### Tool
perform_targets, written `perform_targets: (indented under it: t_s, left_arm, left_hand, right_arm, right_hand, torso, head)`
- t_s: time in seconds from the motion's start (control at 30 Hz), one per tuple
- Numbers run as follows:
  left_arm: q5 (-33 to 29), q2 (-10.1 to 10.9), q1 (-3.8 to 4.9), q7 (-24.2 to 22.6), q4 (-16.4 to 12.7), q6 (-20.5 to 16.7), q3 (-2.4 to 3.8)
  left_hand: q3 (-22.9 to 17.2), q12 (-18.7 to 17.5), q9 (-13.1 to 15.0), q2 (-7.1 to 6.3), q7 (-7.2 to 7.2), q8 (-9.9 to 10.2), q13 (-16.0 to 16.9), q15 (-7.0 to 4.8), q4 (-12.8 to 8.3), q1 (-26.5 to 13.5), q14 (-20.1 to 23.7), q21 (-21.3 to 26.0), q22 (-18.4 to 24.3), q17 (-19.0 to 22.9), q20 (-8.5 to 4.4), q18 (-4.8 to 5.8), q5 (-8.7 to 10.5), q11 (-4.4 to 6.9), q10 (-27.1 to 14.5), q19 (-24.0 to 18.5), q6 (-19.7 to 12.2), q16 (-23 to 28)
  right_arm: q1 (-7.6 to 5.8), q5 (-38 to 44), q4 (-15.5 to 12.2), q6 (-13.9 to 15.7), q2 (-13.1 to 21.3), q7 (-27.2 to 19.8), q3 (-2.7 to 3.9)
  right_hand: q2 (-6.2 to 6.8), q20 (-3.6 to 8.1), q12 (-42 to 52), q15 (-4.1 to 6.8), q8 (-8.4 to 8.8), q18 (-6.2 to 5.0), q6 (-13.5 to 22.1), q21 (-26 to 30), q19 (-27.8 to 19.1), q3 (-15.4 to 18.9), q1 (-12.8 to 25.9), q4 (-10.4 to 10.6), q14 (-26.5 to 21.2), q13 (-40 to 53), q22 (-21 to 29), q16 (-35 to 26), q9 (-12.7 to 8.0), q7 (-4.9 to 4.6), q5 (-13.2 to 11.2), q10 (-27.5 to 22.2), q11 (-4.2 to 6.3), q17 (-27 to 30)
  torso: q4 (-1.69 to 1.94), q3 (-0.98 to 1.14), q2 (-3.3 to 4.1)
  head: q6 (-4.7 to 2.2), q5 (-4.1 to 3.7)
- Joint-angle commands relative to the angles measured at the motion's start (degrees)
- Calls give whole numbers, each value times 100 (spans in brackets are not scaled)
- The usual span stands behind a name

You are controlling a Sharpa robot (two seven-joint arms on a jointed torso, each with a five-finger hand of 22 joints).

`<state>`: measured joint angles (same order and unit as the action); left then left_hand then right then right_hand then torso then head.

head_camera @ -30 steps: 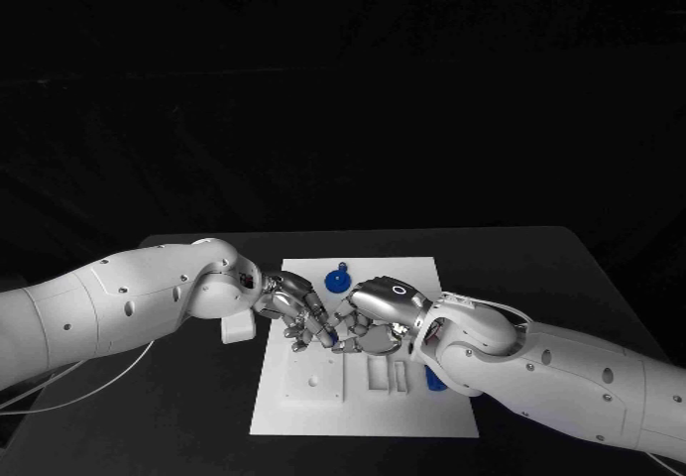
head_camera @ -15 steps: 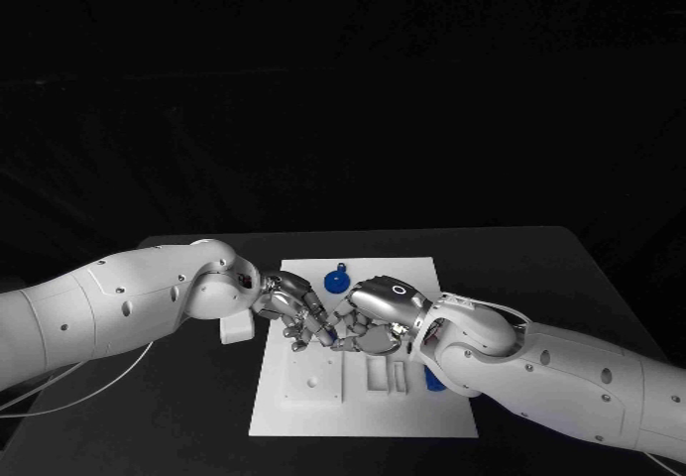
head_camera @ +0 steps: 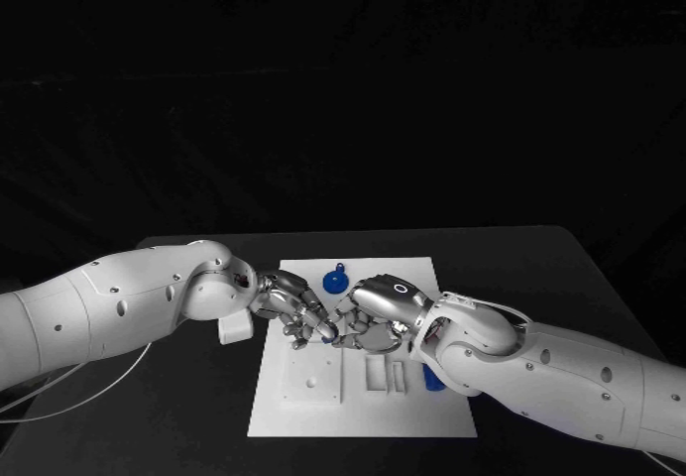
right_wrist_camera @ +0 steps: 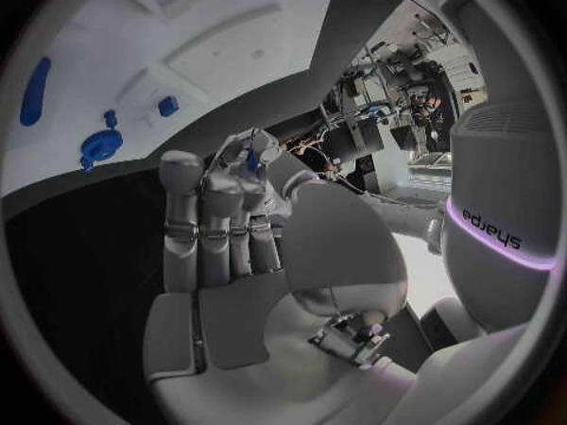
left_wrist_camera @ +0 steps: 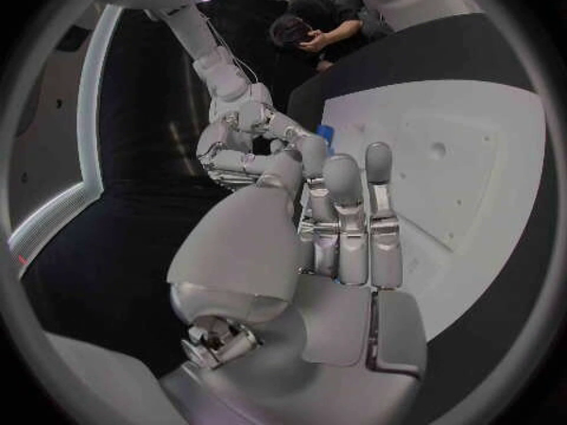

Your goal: Assemble the parts on the task board

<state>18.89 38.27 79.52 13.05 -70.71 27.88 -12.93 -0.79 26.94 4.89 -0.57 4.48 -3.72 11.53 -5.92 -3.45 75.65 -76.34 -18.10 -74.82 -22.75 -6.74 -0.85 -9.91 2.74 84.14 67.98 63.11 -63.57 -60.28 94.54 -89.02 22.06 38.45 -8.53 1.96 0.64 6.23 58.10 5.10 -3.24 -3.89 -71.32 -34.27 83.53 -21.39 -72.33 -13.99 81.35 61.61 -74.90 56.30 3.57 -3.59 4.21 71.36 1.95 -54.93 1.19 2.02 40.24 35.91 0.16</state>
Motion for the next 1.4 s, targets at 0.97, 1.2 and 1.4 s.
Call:
perform_targets:
  t_s: [0.97,1.2,1.4]
  left_arm:
    - [-839,336,11,-441,-115,-1013,-28]
    - [-948,418,-21,-926,-280,-1600,-61]
    - [-943,467,-88,-1279,-489,-1794,-82]
  left_hand:
    - [26,-351,-122,-845,99,3,-39,157,1538,5,348,650,-63,121,145,85,701,-158,-121,35,-739,176]
    - [159,-740,-76,-453,67,-29,-348,251,1193,-136,476,921,72,266,230,80,528,-264,-393,15,-148,414]
    - [394,-744,286,56,-56,-352,-390,213,1069,-481,450,953,-16,170,194,85,-748,-232,-432,79,85,219]
  right_arm:
    - [45,-1851,111,384,304,35,38]
    - [108,-3081,144,707,355,-9,191]
    - [155,-3823,153,769,372,-7,275]
  right_hand:
    - [0,46,38,41,-39,25,-216,-34,-11,-25,44,-17,20,37,-379,40,18,43,199,52,17,-23]
    - [-44,40,28,37,-39,9,-203,28,-26,36,69,-53,8,44,-365,13,17,42,256,44,14,-3]
    - [-72,39,29,37,-39,-1,-196,40,-34,92,80,-82,-4,56,-365,-1,17,40,345,37,12,8]
  torso:
    - [1,-8,-5]
    - [6,-14,-2]
    - [1,-17,-3]
  head:
    - [-75,-27]
    - [-136,-25]
    - [-154,-23]
